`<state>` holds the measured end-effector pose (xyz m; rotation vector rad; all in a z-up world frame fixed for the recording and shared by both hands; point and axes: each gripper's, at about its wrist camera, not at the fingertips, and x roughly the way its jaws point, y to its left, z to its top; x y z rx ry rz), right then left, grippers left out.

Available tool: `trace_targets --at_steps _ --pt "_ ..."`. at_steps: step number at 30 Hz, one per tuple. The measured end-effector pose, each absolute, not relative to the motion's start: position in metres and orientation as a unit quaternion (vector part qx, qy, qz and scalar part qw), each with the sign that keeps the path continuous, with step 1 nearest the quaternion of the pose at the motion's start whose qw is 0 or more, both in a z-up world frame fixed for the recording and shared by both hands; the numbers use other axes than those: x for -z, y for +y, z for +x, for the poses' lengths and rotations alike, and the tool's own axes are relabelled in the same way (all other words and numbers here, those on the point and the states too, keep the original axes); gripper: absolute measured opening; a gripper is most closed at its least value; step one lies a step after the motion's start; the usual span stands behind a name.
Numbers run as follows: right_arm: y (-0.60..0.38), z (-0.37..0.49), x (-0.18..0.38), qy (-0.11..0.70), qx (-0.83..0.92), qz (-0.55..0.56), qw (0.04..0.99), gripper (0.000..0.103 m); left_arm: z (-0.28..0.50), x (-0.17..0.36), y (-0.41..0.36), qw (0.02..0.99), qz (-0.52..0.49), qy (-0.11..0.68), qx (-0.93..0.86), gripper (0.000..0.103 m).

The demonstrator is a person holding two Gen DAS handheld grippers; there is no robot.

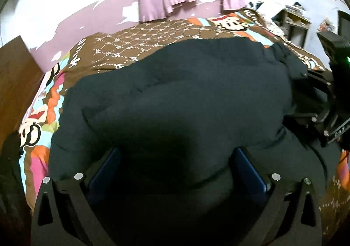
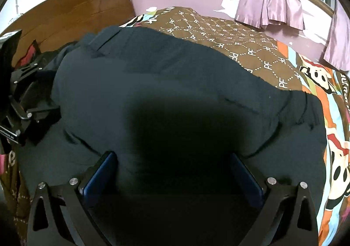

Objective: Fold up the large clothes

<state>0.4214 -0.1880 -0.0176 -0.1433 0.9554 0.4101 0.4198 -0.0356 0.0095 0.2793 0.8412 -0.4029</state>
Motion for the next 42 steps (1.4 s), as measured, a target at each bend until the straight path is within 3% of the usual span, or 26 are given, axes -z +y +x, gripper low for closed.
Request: trace_targets --at_steps 14,20,42 --pt "-0.191 0.485 0.029 0.502 -0.172 -0.044 0.846 0.103 0.462 0.001 -0.026 0.887 0.149 0.412 0.149 0.102" --pt "-0.191 0.5 0.041 0.506 -0.175 -0.04 0.844 0.103 0.488 0.009 -0.017 0.863 0.101 0.463 0.176 0.102" --pt "-0.187 0.492 0.055 0.523 -0.175 -0.039 0.833 0.103 0.472 0.018 -0.013 0.875 0.075 0.439 0.189 0.102"
